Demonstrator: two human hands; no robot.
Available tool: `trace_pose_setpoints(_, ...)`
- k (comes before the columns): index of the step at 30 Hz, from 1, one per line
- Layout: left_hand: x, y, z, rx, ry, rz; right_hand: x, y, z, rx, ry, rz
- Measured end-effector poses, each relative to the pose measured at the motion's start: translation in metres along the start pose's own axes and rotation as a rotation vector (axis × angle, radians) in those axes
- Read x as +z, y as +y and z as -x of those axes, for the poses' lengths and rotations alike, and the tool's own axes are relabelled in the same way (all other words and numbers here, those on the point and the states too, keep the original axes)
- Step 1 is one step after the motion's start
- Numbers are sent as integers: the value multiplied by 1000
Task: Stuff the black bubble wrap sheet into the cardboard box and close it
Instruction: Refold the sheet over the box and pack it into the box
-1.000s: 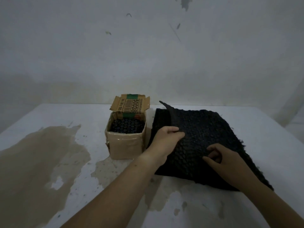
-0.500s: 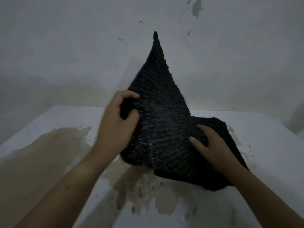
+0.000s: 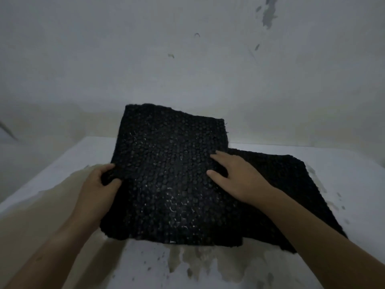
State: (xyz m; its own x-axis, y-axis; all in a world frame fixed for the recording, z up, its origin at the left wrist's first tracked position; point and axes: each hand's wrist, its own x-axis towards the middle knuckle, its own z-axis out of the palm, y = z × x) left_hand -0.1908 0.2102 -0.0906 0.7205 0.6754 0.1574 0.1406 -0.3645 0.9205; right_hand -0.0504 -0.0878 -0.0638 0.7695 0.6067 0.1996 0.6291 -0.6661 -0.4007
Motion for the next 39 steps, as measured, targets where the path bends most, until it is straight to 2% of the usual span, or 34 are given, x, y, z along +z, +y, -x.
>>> trace_pose_setpoints(1,-1,-3,0,15,-27,-48,-1,-3,-1,-8,4,54)
trace_pose_setpoints(5,3,-3,-4,257,-42,-362,0,-15,-6,-70,-8,216)
trace_pose_setpoints(7,11,10,-3,310,-43,-394,1,-19,-10,-77,-41,255)
trace_pose_setpoints(10,33,36,-8,500,-144,-472,-3,-22,-21,-32,-114,255)
trace_pose_setpoints(12,48,50,-14,525,-285,-579,-6,-23,-30,13,-191,321)
trace_pose_setpoints(15,64,56,-24,472,-502,-675,-5,-26,-43,88,-265,419)
trace_pose_setpoints(20,66,63,-35,587,-504,-595,2,-35,-56,170,-316,445)
trace_pose_setpoints(23,69,68,-46,548,-566,-671,3,-43,-60,169,-360,500)
trace_pose_setpoints(25,74,75,-51,472,-642,-777,-1,-46,-57,134,-324,503)
trace_pose_setpoints(28,83,89,-59,397,-722,-971,-7,-44,-48,22,-68,445)
trace_pose_setpoints(30,89,99,-62,369,-762,-1074,-8,-42,-45,1,16,449)
trace_pose_setpoints(36,106,112,-58,212,-898,-1156,-5,-35,-47,19,-102,502)
trace_pose_setpoints(39,103,114,-59,200,-925,-1136,-6,-33,-54,53,-267,522)
